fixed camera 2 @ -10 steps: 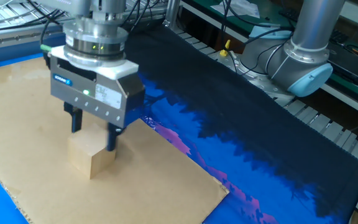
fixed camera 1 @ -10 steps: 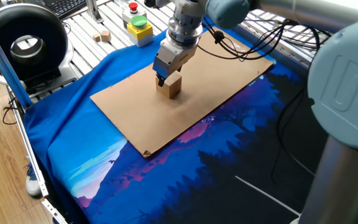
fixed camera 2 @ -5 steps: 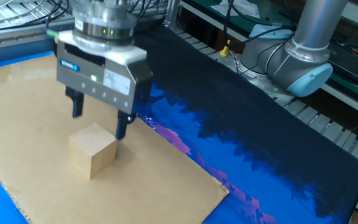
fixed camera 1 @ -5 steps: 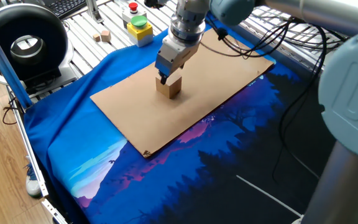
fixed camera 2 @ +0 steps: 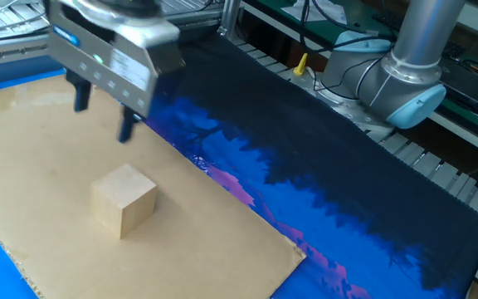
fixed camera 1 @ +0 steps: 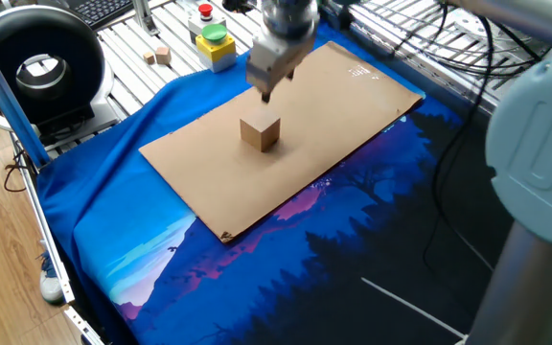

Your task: Grab the block and place it at the designated location

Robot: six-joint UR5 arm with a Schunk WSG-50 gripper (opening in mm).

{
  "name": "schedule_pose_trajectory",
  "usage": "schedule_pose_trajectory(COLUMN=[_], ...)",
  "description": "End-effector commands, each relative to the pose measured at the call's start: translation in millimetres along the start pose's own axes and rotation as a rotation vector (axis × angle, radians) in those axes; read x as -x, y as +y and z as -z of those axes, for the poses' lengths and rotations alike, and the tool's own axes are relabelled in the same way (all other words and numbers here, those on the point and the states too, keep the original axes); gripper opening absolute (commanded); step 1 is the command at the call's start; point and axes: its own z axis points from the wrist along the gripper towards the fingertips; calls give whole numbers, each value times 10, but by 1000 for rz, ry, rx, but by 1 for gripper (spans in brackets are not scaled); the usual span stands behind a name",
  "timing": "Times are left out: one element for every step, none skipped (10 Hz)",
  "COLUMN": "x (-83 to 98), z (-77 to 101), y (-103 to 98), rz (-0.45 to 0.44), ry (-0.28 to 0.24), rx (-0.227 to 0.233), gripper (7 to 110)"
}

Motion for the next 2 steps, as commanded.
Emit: schedule_pose_trajectory(x=[257,319], z=[80,44], y=[-185,-155], rz=[-54,-62], ry=[-7,-17], rx=[-31,-16], gripper=[44,44])
